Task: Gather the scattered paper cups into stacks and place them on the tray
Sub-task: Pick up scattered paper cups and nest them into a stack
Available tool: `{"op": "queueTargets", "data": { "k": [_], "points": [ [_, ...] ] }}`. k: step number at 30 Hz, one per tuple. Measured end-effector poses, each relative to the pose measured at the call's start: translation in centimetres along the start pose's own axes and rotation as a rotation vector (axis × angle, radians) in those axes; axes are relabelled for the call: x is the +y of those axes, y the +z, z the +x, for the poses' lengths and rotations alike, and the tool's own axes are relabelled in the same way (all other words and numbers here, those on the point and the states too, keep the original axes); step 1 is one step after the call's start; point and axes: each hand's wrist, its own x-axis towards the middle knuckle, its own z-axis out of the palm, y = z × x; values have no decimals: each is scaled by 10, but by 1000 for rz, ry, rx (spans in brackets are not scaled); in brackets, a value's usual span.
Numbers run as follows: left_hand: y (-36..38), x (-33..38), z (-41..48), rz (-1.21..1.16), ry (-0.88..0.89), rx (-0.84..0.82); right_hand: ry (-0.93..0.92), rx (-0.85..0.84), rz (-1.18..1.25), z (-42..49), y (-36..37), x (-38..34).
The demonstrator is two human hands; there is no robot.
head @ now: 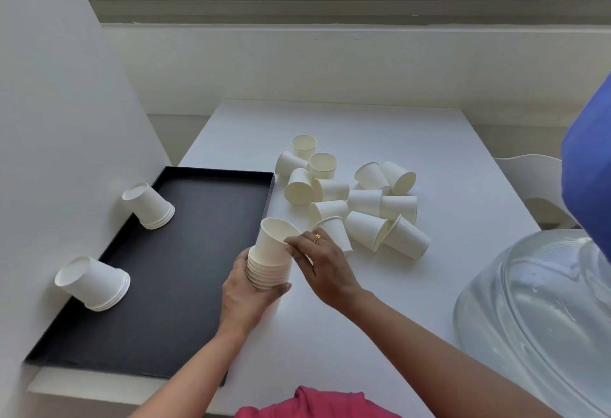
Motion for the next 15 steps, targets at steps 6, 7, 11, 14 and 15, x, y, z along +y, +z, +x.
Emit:
{"op": "queueTargets", "data": {
  "k": [6, 7, 11, 14, 15],
  "points": [
    [4, 4, 0, 12, 28, -44, -34, -50, -40, -6, 1, 2],
    [5, 5, 0, 10, 32, -47, -45, -63, -43, -7, 2, 2],
    [6, 8, 1, 23, 47, -57, -65, -93, -64, -15, 5, 6],
    [7, 9, 3, 45, 62, -55, -83, -98, -89, -16, 5, 8],
    [7, 9, 4, 50, 67, -57, -86, -105, -95, -16, 4, 9]
  ]
}}
